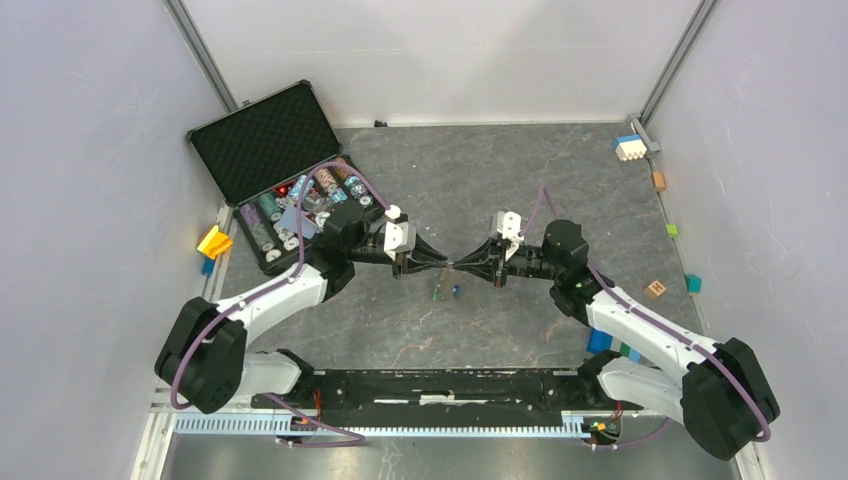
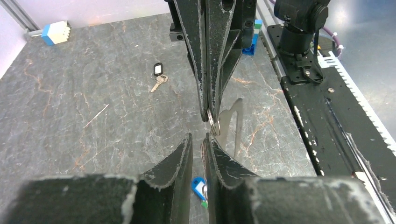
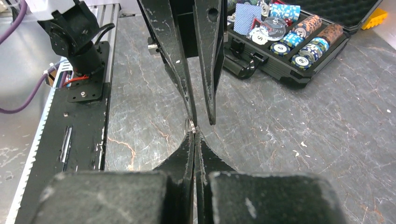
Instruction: Put the keys on the keyring
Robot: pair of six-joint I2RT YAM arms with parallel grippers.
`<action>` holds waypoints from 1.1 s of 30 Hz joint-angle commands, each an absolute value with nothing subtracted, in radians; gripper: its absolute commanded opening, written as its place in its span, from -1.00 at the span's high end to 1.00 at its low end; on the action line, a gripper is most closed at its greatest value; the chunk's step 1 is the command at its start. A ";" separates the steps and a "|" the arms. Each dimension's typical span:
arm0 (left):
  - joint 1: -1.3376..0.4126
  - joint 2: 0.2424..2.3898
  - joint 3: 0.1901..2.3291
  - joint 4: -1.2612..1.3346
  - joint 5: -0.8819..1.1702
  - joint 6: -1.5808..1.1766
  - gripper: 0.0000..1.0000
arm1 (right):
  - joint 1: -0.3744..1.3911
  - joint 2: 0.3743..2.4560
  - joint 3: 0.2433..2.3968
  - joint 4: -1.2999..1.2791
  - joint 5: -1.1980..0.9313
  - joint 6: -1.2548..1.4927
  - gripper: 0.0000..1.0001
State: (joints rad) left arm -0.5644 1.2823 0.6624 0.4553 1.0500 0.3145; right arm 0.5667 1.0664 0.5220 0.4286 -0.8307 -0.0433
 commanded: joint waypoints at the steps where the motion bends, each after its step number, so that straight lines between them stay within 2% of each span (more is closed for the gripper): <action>1: -0.560 1.300 0.655 0.532 1.137 0.236 0.52 | 0.555 1.070 0.509 0.568 -0.844 0.039 1.00; 10: -0.545 1.289 0.631 0.584 1.149 0.223 0.46 | 0.545 1.069 0.505 0.569 -0.842 0.042 1.00; 18: -0.513 1.266 0.637 0.521 1.176 0.286 0.42 | 0.535 1.063 0.508 0.558 -0.830 0.039 1.00; 33: -0.573 1.349 0.680 0.639 1.112 0.139 0.38 | 0.534 1.072 0.515 0.550 -0.813 0.045 1.00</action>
